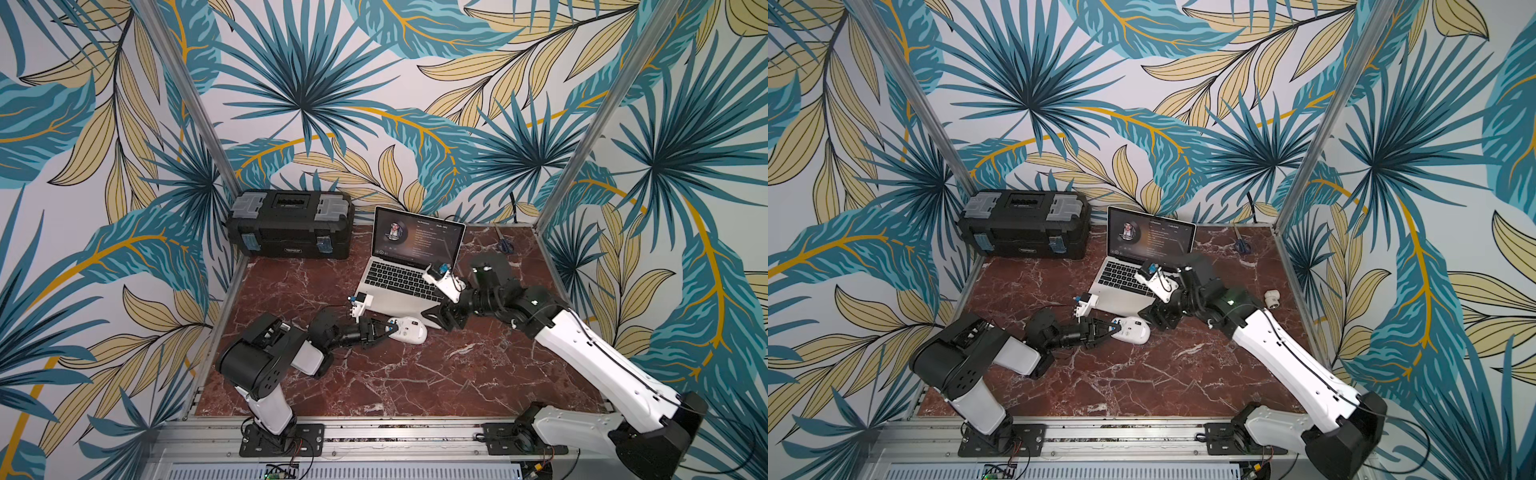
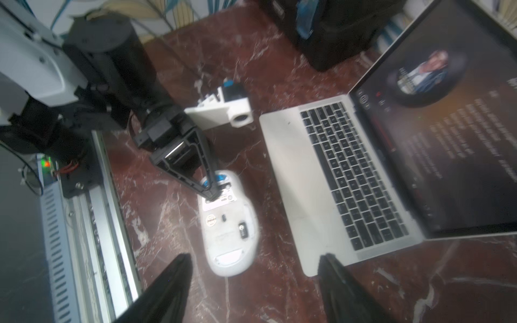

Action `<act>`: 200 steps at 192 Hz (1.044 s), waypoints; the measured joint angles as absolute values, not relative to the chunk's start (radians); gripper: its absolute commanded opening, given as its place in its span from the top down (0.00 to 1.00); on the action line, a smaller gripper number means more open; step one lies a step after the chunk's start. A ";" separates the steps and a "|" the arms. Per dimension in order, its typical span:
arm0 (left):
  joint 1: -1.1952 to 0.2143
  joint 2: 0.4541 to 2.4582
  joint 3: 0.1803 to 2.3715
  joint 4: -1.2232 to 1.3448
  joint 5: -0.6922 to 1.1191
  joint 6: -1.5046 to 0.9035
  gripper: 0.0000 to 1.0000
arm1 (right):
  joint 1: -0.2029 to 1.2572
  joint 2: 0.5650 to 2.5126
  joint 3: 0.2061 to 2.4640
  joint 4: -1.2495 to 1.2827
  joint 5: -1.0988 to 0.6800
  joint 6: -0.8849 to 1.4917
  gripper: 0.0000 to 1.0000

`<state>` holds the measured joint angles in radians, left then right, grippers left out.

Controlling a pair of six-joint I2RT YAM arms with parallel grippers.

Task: Remove the wireless mouse receiver from the laptop
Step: Place the mouse at the center of the board.

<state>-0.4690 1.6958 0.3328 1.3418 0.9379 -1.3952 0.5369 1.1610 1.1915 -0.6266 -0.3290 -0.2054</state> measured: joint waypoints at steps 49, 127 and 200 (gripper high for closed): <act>-0.492 1.552 0.370 1.196 0.883 -1.387 1.00 | 0.342 1.136 0.888 -0.176 -0.593 0.364 0.09; -0.501 1.422 0.483 0.941 0.811 -1.287 1.00 | 0.366 1.268 0.597 0.686 -0.795 1.108 0.03; -0.501 1.486 0.487 0.953 0.812 -1.288 1.00 | 0.378 1.364 0.548 0.928 -0.763 1.266 0.17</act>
<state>-0.5007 1.4857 0.4866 0.9527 0.8120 -1.2881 0.3782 1.3636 0.5480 0.9279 -0.7631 1.2655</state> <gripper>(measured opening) 0.257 0.835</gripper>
